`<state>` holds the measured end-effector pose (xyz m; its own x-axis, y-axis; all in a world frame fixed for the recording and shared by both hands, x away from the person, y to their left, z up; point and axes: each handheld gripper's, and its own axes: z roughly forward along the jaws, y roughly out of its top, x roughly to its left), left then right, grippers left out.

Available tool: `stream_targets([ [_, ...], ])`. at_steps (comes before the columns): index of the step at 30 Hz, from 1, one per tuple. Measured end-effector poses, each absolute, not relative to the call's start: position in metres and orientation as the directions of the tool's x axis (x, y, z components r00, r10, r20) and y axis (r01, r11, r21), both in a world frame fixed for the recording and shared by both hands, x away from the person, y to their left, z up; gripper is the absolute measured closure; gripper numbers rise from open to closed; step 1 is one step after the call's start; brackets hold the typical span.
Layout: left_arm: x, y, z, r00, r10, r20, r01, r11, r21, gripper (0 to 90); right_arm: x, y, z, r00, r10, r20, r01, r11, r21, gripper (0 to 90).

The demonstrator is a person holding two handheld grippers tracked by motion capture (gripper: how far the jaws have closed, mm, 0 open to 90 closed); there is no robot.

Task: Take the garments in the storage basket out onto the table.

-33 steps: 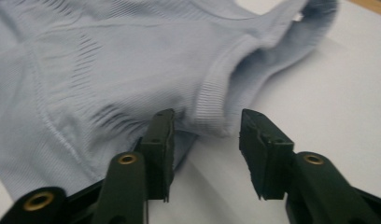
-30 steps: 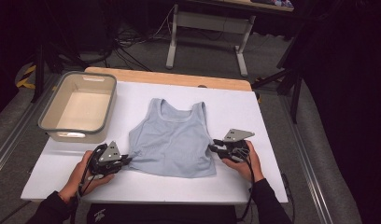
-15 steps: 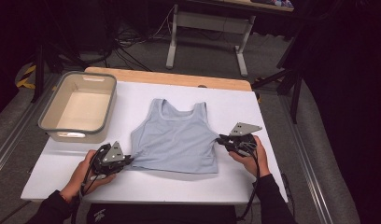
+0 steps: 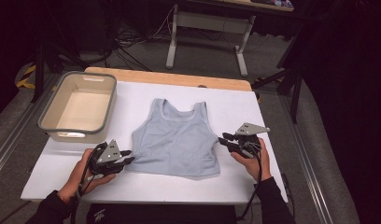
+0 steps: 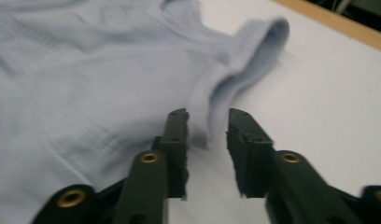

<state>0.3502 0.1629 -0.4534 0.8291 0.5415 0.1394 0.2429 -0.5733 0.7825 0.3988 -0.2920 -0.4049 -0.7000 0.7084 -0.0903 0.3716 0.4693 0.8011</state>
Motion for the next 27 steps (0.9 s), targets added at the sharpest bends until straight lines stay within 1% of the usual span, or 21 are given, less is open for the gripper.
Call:
stream_targets([
  [3,0.356,0.165,-0.446,0.819,0.563,0.108,0.250,-0.520,0.817,64.9,0.390,-0.284,-0.399,-0.734,0.671,-0.104,0.302,0.459,0.835,84.0],
  [4,0.356,0.165,-0.446,0.819,0.563,0.108,0.250,-0.520,0.817,62.5,0.390,-0.284,-0.399,-0.734,0.671,-0.104,0.302,0.459,0.835,84.0],
  [5,0.365,0.158,-0.446,0.812,0.576,0.095,0.265,-0.510,0.818,59.3,0.389,-0.272,-0.402,-0.750,0.654,-0.099,0.292,0.461,0.838,84.6],
  [8,0.376,0.144,-0.452,0.822,0.559,0.104,0.268,-0.542,0.797,58.9,0.391,-0.256,-0.411,-0.775,0.618,-0.127,0.280,0.517,0.809,84.5],
  [10,0.383,0.133,-0.457,0.829,0.548,0.111,0.268,-0.564,0.781,59.6,0.394,-0.245,-0.419,-0.789,0.600,-0.131,0.287,0.549,0.785,85.0],
  [11,0.387,0.128,-0.459,0.833,0.542,0.114,0.268,-0.574,0.774,62.7,0.396,-0.241,-0.424,-0.795,0.591,-0.136,0.291,0.568,0.770,85.0],
  [13,0.394,0.122,-0.461,0.830,0.543,0.123,0.271,-0.587,0.763,63.5,0.398,-0.237,-0.429,-0.798,0.586,-0.139,0.295,0.581,0.758,85.0],
  [15,0.406,0.115,-0.464,0.831,0.544,0.114,0.281,-0.588,0.758,67.7,0.406,-0.233,-0.444,-0.801,0.586,-0.126,0.323,0.599,0.733,84.7],
  [19,0.414,0.110,-0.466,0.829,0.547,0.119,0.286,-0.597,0.750,68.4,0.411,-0.235,-0.452,-0.795,0.601,-0.085,0.354,0.572,0.740,83.8],
  [21,0.416,0.107,-0.468,0.832,0.539,0.133,0.279,-0.614,0.739,70.5,0.411,-0.234,-0.454,-0.793,0.602,-0.091,0.355,0.578,0.734,83.2],
  [22,0.416,0.108,-0.467,0.835,0.534,0.132,0.279,-0.618,0.735,71.6,0.411,-0.234,-0.454,-0.794,0.601,-0.094,0.352,0.579,0.736,81.7],
  [23,0.415,0.109,-0.467,0.837,0.533,0.129,0.283,-0.622,0.730,75.0,0.410,-0.235,-0.453,-0.790,0.604,-0.100,0.349,0.578,0.738,79.4],
  [26,0.413,0.113,-0.465,0.842,0.521,0.141,0.281,-0.646,0.709,87.0,0.407,-0.241,-0.446,-0.770,0.627,-0.118,0.345,0.564,0.750,68.9],
  [27,0.413,0.115,-0.465,0.843,0.520,0.140,0.283,-0.649,0.707,88.6,0.406,-0.246,-0.443,-0.757,0.642,-0.122,0.345,0.551,0.760,63.3],
])
